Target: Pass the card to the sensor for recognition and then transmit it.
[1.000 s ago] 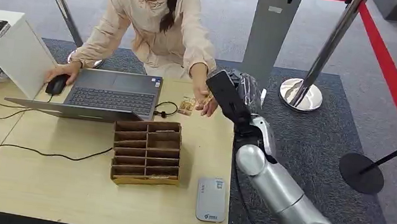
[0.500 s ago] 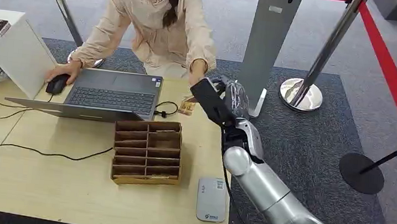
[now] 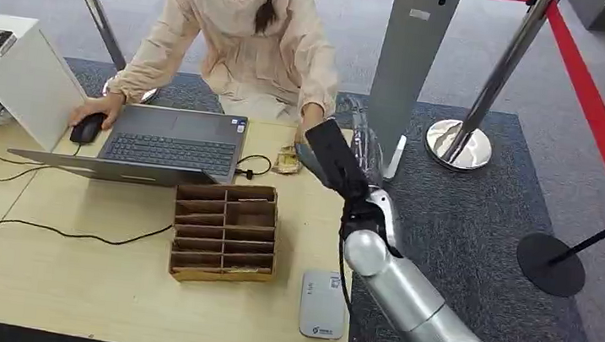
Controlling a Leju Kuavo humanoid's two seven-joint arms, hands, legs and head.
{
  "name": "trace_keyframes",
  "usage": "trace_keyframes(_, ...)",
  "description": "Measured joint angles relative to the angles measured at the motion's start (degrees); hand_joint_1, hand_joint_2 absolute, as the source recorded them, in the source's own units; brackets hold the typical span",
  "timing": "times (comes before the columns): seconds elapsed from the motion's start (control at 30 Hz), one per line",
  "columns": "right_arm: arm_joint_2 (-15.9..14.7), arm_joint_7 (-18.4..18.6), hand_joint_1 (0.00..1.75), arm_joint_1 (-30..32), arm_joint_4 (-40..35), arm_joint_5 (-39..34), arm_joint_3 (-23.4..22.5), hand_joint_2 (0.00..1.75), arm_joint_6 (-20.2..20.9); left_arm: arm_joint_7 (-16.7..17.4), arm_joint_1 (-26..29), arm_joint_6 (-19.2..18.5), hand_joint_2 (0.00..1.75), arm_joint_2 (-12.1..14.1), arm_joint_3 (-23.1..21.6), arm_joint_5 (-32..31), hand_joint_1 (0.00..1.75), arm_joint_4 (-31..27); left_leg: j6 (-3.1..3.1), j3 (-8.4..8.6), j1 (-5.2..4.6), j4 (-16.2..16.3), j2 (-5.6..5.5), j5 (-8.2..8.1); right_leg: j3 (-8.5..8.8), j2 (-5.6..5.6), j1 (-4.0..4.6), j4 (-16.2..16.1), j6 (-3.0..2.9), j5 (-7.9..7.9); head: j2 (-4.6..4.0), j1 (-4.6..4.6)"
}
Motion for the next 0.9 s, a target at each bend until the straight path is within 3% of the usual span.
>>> trace_keyframes(0.1, -0.59, 0.13, 0.00, 3.32, -5.70, 8.70, -0.63, 0.00, -0.50, -0.09, 0.01, -0.02, 1.75, 0.00, 0.00, 0.00, 0.00, 0.00, 0.01, 0.00, 0.00, 0.00, 0.00, -0.01, -0.01, 0.00, 0.00, 0.00, 0.00, 0.00, 0.00, -0.02)
trace_keyframes(0.13, -0.81, 0.87, 0.00, 4.37, -7.55, 12.31, -0.81, 1.75, -0.52, -0.13, 0.01, -0.02, 1.75, 0.00, 0.00, 0.00, 0.00, 0.00, 0.01, -0.01, 0.00, 0.00, 0.00, -0.01, -0.01, 0.00, 0.00, 0.00, 0.00, 0.00, 0.00, -0.02)
trace_keyframes(0.33, -1.88, 3.74, 0.00, 8.32, -14.26, 20.97, -1.00, 1.75, 3.28, -0.17, 0.02, -0.02, 1.75, 0.00, 0.00, 0.00, 0.00, 0.02, -0.01, 0.00, -0.01, 0.00, 0.00, 0.01, 0.00, 0.00, 0.00, 0.02, 0.00, 0.00, 0.00, -0.02)
trace_keyframes(0.6, -3.02, 6.80, 0.00, 11.38, -17.70, 33.07, 0.57, 1.75, 8.27, -0.07, -0.01, -0.17, 1.75, 0.00, 0.04, 0.00, 0.00, 0.04, -0.01, 0.00, -0.01, 0.02, 0.00, 0.01, 0.01, 0.00, 0.00, 0.05, 0.00, 0.00, 0.00, -0.02)
trace_keyframes(0.9, -4.55, 7.74, 0.00, 14.91, -19.62, 36.14, 3.13, 1.75, 10.45, 0.20, -0.07, -0.50, 1.75, 0.00, 0.11, 0.00, 0.00, 0.09, -0.01, -0.04, -0.01, 0.03, 0.01, 0.01, -0.02, 0.00, 0.00, 0.06, 0.00, 0.00, 0.00, -0.02)
